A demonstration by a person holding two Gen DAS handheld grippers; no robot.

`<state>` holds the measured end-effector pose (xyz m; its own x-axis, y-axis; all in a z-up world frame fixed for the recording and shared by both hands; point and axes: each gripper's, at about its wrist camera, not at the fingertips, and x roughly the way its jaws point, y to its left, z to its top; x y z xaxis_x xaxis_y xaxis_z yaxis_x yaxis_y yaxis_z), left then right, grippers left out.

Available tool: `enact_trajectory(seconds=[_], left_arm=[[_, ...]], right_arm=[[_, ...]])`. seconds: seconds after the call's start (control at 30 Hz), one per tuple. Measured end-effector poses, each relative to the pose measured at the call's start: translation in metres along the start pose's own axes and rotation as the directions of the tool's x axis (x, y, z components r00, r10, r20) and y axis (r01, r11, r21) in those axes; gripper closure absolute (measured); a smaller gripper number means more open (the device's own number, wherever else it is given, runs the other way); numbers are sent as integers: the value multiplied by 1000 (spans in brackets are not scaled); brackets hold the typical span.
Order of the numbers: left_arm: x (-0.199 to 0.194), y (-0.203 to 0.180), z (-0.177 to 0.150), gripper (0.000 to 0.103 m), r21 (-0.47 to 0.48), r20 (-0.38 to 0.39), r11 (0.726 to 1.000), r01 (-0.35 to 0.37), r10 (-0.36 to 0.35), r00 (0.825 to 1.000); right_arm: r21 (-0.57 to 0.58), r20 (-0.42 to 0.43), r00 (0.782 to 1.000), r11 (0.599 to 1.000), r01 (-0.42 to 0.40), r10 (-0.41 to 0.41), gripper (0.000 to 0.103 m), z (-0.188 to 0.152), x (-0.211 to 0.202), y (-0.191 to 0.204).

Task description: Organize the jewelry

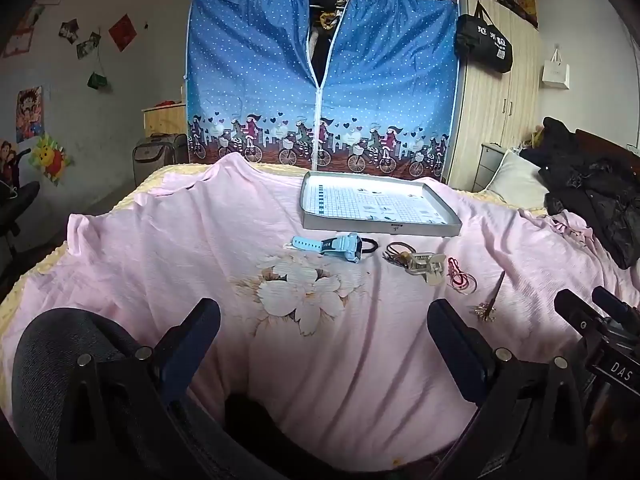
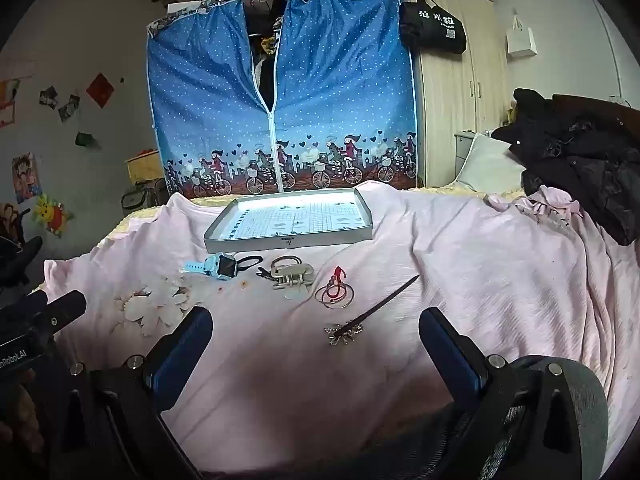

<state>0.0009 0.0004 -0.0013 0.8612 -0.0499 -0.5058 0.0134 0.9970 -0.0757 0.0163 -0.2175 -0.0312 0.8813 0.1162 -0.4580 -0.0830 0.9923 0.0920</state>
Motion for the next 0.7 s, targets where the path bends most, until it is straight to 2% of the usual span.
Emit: enact_trajectory(seconds=[0.7], left_arm=[[-1, -2, -2, 1, 6, -3, 1000, -2, 2, 1000]], right_arm=[[-6, -1, 1000, 1000, 2, -2, 0, 0, 0, 2]])
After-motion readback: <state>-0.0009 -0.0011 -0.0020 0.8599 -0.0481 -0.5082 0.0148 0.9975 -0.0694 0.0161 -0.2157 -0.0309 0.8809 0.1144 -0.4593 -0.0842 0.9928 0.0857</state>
